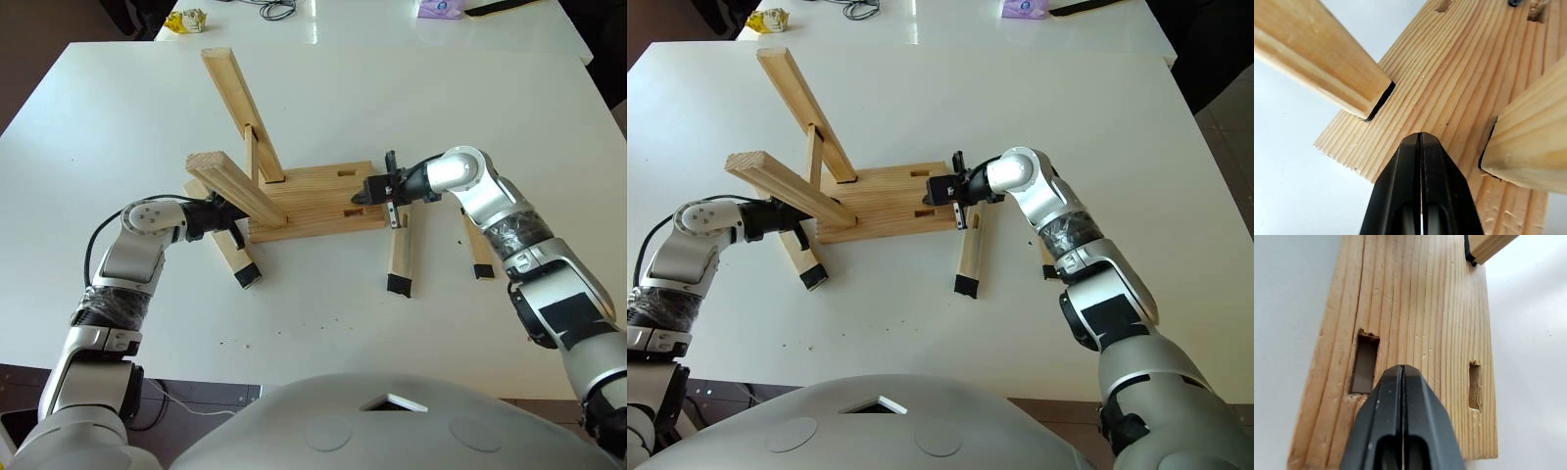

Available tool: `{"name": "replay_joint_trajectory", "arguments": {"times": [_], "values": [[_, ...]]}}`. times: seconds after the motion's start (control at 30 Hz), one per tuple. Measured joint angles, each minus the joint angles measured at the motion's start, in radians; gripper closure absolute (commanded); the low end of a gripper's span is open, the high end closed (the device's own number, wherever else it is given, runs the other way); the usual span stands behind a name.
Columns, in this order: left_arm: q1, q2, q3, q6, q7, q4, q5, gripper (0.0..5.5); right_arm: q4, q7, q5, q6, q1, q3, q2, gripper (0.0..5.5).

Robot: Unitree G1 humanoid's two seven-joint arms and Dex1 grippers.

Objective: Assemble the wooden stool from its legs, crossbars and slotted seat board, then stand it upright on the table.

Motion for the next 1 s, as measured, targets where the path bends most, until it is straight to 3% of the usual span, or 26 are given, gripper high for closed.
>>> {"name": "replay_joint_trajectory", "arguments": {"times": [0.5, 0.67, 0.83, 1.0], "values": [[-0.257, -0.095, -0.059, -0.148, 0.016, 0.385, 0.063, 5.50, -0.354, 0.089, 0.092, 0.208, 0.168, 0.009, -0.081, 5.46], [-0.262, -0.071, 0.014, -0.124, 0.078, 0.446, 0.066, 5.50, -0.335, 0.050, 0.121, 0.294, 0.164, -0.028, -0.046, 5.46], [-0.068, 0.108, 0.215, -0.018, 0.107, 0.207, 0.012, 5.50, -0.367, 0.021, 0.176, 0.389, 0.150, -0.129, -0.057, 5.46], [0.247, 0.196, 0.344, 0.142, 0.033, -0.158, -0.080, 5.50, -0.353, -0.053, 0.194, 0.422, 0.156, -0.172, -0.053, 5.46]]}}
